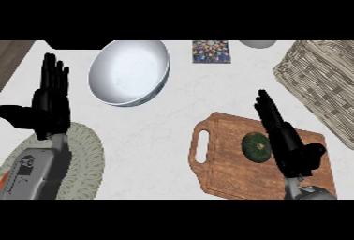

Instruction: Pick the squash from the cutting board and place it in the basket

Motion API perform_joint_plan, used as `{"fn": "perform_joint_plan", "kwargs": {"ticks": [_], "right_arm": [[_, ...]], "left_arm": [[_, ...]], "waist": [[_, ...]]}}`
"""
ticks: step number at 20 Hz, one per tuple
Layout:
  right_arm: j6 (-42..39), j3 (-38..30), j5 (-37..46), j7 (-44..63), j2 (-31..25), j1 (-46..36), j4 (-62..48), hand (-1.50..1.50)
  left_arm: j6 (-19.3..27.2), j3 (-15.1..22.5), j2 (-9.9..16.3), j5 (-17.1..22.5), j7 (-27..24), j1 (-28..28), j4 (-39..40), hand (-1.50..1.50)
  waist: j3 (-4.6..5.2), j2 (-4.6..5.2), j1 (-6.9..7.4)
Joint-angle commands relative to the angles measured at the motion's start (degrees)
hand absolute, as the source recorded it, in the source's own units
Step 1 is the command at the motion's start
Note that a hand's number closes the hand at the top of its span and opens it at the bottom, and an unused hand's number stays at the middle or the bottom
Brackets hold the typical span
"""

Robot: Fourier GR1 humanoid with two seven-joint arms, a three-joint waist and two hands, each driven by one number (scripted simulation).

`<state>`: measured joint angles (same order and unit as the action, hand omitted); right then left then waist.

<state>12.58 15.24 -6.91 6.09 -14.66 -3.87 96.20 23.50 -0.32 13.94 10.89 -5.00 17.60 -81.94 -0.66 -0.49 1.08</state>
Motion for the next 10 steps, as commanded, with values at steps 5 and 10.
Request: {"fn": "perform_joint_plan", "kwargs": {"ticks": [5,10], "right_arm": [[-5.95,-14.60,-13.63,-22.48,2.07,5.16,1.90,1.50],[-3.60,-9.31,-1.04,-45.61,7.79,1.41,5.78,-1.50]], "left_arm": [[-6.46,6.11,7.30,-5.30,8.00,-5.86,4.58,0.00],[-12.10,8.36,8.55,-3.86,11.74,-5.62,6.61,0.00]], "waist": [[0.05,0.36,-3.50],[0.35,0.47,-1.96]]}}
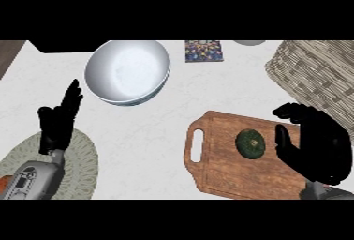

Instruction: Pick the squash from the cutting board and place it in the basket

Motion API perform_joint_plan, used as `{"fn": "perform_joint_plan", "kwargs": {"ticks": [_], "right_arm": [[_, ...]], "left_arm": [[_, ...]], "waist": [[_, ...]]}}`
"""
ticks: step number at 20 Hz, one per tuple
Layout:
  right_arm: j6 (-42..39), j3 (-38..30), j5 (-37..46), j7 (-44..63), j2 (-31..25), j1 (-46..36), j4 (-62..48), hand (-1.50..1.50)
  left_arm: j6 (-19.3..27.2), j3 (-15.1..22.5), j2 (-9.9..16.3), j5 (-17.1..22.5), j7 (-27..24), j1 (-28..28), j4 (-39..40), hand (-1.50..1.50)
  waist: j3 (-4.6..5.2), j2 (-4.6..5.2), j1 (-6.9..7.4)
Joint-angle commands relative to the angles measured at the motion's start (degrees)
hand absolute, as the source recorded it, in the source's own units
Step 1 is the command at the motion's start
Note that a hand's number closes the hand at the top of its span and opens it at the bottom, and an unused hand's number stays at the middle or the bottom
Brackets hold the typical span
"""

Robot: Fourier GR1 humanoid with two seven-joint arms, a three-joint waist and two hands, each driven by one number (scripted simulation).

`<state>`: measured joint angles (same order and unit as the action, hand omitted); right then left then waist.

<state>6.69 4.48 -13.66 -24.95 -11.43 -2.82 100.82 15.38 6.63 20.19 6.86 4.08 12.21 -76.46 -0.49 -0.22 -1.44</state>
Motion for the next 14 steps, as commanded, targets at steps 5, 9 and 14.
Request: {"fn": "perform_joint_plan", "kwargs": {"ticks": [5,9,14], "right_arm": [[22.51,5.82,20.64,-12.18,11.17,6.85,2.36,-1.50],[26.30,-0.30,29.75,2.55,1.32,15.39,4.93,-1.50],[17.20,-1.00,38.80,15.87,-11.94,26.34,10.70,-1.50]], "left_arm": [[-3.67,3.43,0.89,-1.66,4.75,0.78,1.60,0.00],[-5.08,1.37,3.62,-0.15,5.33,-0.80,0.28,0.00],[-4.15,0.92,3.18,0.06,7.41,0.24,-0.21,0.00]], "waist": [[0.58,0.14,0.43],[0.94,-0.21,-0.99],[1.16,-0.18,-1.93]]}}
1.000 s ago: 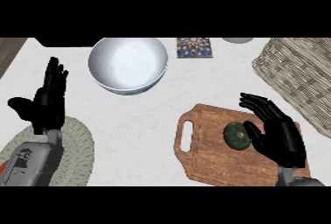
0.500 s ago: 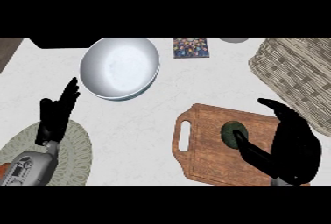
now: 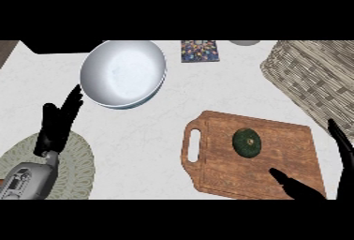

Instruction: Pick the squash from the cutting board and place it in the basket

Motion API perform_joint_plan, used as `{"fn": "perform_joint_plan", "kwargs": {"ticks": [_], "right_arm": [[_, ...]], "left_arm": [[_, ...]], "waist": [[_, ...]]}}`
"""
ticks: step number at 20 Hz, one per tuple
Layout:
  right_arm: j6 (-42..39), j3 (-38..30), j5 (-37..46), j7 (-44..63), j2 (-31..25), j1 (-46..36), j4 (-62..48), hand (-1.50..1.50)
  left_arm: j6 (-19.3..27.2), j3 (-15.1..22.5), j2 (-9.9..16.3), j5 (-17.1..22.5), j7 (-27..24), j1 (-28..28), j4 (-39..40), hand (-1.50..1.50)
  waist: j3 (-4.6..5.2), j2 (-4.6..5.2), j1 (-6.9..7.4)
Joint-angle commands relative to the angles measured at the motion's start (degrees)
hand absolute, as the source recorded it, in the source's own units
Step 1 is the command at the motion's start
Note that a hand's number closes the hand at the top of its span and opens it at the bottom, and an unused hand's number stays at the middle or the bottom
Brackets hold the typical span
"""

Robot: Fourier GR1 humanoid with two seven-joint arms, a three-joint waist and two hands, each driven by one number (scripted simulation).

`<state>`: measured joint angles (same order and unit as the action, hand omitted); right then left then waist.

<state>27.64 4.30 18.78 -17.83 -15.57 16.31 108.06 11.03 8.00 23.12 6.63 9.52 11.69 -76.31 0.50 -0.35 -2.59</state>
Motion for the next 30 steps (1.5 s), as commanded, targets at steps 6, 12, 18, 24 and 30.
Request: {"fn": "perform_joint_plan", "kwargs": {"ticks": [6,12,18,24,30], "right_arm": [[-19.44,3.80,7.57,23.91,-17.02,17.16,19.22,-1.50],[-29.12,1.76,3.60,41.06,-19.79,16.44,35.50,-1.50],[-29.76,1.64,4.25,46.14,-15.93,12.81,38.34,-1.50],[-25.73,1.68,10.95,42.49,-11.51,11.25,30.37,-1.50],[-24.55,1.42,11.61,36.94,-9.22,13.88,27.39,-1.50]], "left_arm": [[-2.04,-1.05,1.49,0.97,0.51,-0.16,-0.94,0.00],[-1.93,0.50,-1.27,-1.26,0.93,1.14,0.06,0.00],[-4.69,-3.80,-0.34,-0.52,-0.09,3.21,3.26,0.00],[-1.93,-1.40,-4.40,-4.47,1.37,1.34,-0.09,0.00],[-3.20,-3.33,-5.06,-5.25,1.70,3.03,1.53,0.00]], "waist": [[-0.04,0.14,0.96],[-0.41,0.37,2.00],[-0.44,0.32,1.77],[-0.49,0.28,2.12],[-0.50,0.28,1.77]]}}
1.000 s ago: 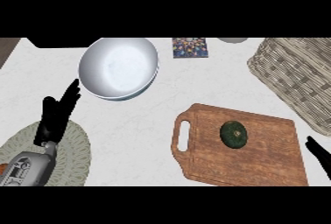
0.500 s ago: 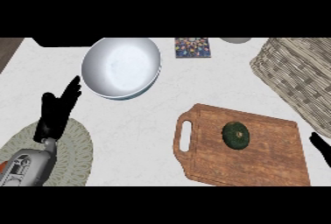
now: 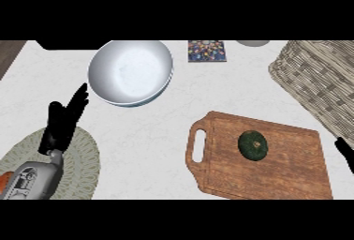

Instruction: Pick the squash from the cutting board and place it in the basket

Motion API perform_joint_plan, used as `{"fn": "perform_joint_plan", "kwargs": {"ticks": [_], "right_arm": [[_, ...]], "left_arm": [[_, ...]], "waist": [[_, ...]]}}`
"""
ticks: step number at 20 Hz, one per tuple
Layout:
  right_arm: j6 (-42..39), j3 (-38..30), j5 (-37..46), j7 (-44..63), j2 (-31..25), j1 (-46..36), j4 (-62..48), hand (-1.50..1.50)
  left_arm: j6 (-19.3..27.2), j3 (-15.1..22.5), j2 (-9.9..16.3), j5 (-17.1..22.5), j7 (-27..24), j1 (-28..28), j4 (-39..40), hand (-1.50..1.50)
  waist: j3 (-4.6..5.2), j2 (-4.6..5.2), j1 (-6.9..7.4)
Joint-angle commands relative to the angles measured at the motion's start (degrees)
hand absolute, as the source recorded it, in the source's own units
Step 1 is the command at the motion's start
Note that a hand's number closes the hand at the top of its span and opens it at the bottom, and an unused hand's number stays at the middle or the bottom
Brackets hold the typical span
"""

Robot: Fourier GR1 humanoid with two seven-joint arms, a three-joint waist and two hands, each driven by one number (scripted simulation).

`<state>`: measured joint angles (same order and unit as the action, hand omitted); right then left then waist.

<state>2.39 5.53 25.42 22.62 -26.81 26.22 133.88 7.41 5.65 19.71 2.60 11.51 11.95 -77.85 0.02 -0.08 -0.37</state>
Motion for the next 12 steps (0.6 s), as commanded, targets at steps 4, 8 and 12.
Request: {"fn": "perform_joint_plan", "kwargs": {"ticks": [4,8,12], "right_arm": [[0.31,3.30,8.11,-2.21,6.27,-5.01,-6.66,-1.50],[-1.50,6.97,12.05,2.40,8.59,-9.61,-7.87,-1.50],[-0.24,6.82,15.11,-1.03,11.64,-11.41,-12.76,-1.50]], "left_arm": [[-0.32,-0.97,-3.40,-2.69,1.28,3.42,2.15,0.00],[-5.14,-3.59,1.25,0.00,7.37,0.93,-5.99,0.00],[-2.34,-3.03,-3.62,-4.10,1.27,-2.24,-3.30,0.00]], "waist": [[-0.02,0.07,0.07],[-0.03,0.00,0.59],[-0.02,0.04,0.34]]}}
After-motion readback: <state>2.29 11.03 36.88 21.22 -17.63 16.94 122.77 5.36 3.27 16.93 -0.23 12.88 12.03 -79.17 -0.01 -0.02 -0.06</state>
